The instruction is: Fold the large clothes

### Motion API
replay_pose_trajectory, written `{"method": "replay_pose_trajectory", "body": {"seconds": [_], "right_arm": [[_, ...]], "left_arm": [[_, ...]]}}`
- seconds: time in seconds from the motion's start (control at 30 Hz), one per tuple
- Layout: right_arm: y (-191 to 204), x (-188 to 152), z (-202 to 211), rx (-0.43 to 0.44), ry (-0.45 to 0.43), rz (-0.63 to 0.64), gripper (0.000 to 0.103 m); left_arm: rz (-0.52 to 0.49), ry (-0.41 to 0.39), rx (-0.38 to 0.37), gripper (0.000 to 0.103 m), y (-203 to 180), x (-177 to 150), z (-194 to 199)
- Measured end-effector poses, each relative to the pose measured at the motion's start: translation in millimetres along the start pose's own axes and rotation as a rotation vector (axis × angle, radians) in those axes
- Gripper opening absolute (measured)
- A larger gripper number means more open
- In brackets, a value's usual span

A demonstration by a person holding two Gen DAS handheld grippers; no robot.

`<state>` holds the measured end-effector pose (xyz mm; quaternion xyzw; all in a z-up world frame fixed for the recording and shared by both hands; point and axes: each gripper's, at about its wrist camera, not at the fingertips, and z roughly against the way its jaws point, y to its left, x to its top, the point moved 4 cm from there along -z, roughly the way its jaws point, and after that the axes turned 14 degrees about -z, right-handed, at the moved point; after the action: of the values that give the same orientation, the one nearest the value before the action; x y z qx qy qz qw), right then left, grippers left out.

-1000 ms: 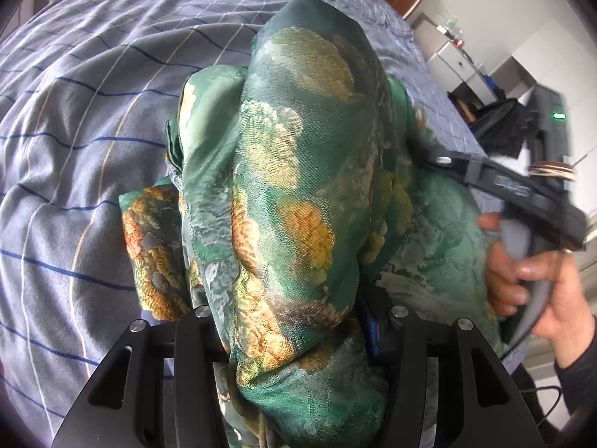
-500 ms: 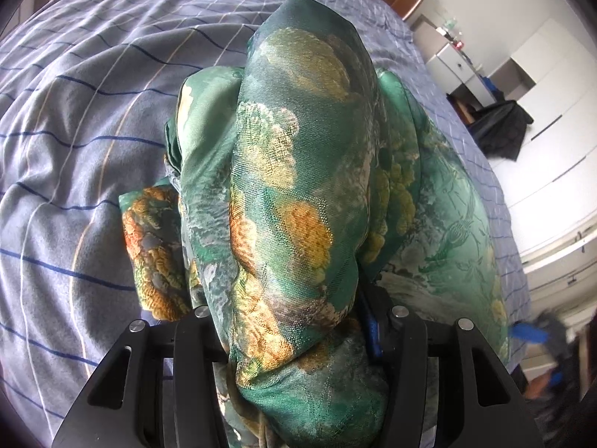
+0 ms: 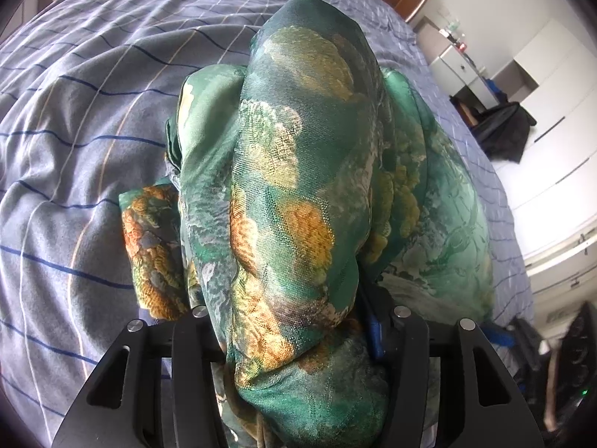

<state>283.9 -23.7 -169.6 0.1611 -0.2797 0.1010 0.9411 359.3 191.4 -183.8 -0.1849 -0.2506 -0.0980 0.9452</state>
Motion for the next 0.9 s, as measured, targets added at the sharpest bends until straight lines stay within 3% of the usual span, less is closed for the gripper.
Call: {"method": "replay_pose_trajectory", "body": {"seconds": [0.23,0.37,0.7,0.8,0.9], "right_arm": [[-10.8,8.7,56.0,0.06,-0.081,-0.103,0.084],[-26.0,-5.6,24.7,0.056,0.011,-0.163,0.083],[-34.5,-5.8,-4.9,0.106,0.046,-0.206,0.085],[-29.3,-5.4,1.3,0.081,0.043,-0.177,0.085],[-15.6,-2.7,24.6,0.016,-0.009,-0.106,0.085]], "left_arm": [[0.0,-0.003,0.0,0.055,0.0,-0.1,0.5],[-0.01,-0.002,0.009,0.056,-3.9,0.3,2.3],[-0.005,-0.003,0.029,0.058,-17.6,1.1,-0.9],[0.003,-0.009,0.03,0.06,-18.9,2.1,0.7],[0.003,-0.04,0.047,0.068,-24.9,2.8,13.0]]}}
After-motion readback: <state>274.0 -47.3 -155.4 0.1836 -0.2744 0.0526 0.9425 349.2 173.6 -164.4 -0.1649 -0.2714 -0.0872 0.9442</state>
